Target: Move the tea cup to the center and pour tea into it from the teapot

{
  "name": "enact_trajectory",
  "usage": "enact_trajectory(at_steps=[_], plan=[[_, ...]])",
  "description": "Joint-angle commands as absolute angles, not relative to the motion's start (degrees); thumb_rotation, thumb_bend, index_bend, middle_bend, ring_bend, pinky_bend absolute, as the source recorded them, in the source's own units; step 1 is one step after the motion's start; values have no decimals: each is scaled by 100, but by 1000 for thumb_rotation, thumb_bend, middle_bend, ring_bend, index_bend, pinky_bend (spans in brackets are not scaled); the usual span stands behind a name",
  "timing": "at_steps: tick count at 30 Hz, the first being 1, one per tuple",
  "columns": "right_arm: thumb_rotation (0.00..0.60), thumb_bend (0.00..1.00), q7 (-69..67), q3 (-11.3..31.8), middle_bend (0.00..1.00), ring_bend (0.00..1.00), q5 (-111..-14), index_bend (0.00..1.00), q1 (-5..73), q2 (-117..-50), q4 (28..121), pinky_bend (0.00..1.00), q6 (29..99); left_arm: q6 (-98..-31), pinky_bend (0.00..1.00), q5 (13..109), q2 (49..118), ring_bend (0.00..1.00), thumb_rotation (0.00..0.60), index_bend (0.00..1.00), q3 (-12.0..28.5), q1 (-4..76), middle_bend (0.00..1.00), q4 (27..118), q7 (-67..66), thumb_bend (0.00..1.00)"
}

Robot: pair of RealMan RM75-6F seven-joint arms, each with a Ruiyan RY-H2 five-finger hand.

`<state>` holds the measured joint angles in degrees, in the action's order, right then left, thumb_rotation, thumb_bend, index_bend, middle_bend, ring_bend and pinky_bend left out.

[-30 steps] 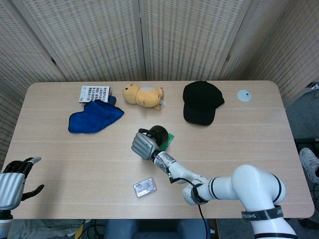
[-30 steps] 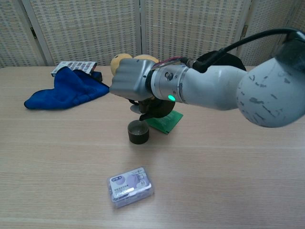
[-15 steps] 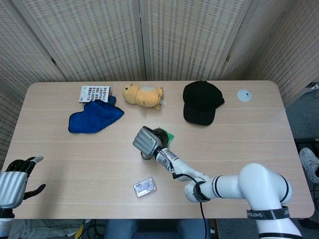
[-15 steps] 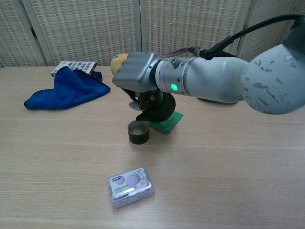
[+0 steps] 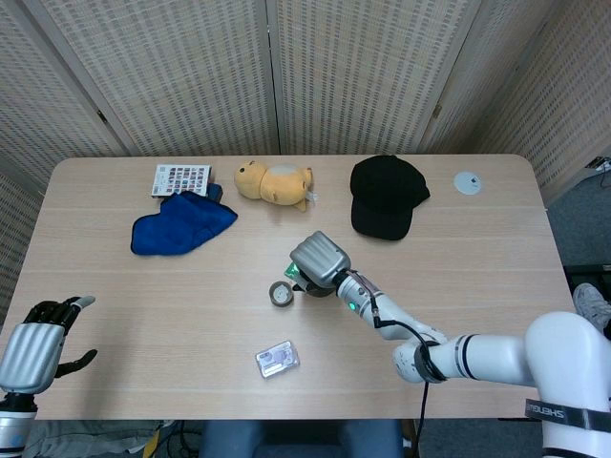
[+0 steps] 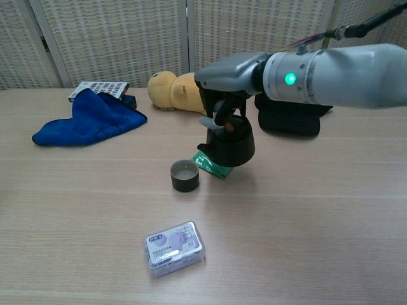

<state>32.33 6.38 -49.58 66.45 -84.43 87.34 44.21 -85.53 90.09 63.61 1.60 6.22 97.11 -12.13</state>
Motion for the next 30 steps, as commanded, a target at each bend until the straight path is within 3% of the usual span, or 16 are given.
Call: enact_trajectory(at_steps=[1,12,20,26,30], plan=[[409,500,2410,601,973,914,-5469,1000,6131,-7991,9034,574,4419,-8531,215,9012,6364,318,600,227,161,641,262,9745,-1251,150],[410,458,1019,401,972,914,-6283,1000,5395,-7656,8798,574,4375,-8460,215,9021,6361,318,600,227,155,701,262,9835,-1328,149],[410,279,599,361,971,914,-6600,1000,5189,-7610,8611,574,4270,-8399,215,9008,6403,318,600,227,154,748,262,9848,-1385,149],[409,15,573,329,971,914,-6728,1000,5096,-7617,8541,559,4253,-8396,215,8994,6402,318,600,227,151,755,262,9870,-1412,149],[410,0,573,316,969,913,-6802,1000,5054,-7594,8549,504,4229,-8390,215,8984,6421,318,600,227,135,750,262,9861,-1416,150]])
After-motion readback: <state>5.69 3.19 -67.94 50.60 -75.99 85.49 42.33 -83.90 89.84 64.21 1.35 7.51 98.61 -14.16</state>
